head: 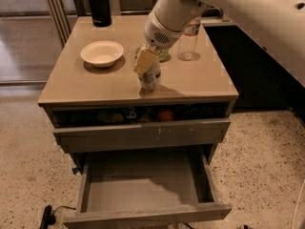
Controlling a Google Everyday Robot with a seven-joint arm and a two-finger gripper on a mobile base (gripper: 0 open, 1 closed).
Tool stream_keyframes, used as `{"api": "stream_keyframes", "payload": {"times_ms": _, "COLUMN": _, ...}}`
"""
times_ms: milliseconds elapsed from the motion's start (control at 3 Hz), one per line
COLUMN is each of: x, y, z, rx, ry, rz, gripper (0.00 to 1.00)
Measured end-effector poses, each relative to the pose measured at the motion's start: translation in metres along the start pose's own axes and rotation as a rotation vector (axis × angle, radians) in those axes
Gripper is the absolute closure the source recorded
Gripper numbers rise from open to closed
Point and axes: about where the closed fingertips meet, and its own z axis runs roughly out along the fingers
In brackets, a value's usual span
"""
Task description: Pick 7up can from middle drawer and place on counter
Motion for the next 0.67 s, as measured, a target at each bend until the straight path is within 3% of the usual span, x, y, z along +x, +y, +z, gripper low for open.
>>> {"api": "stream_keyframes", "payload": {"times_ms": 667, "x": 0.0021, "y": -0.0129, "z": 0.0038, "rx": -0.044, "ry": -0.005, "rz": 0.071, "gripper": 1.0}}
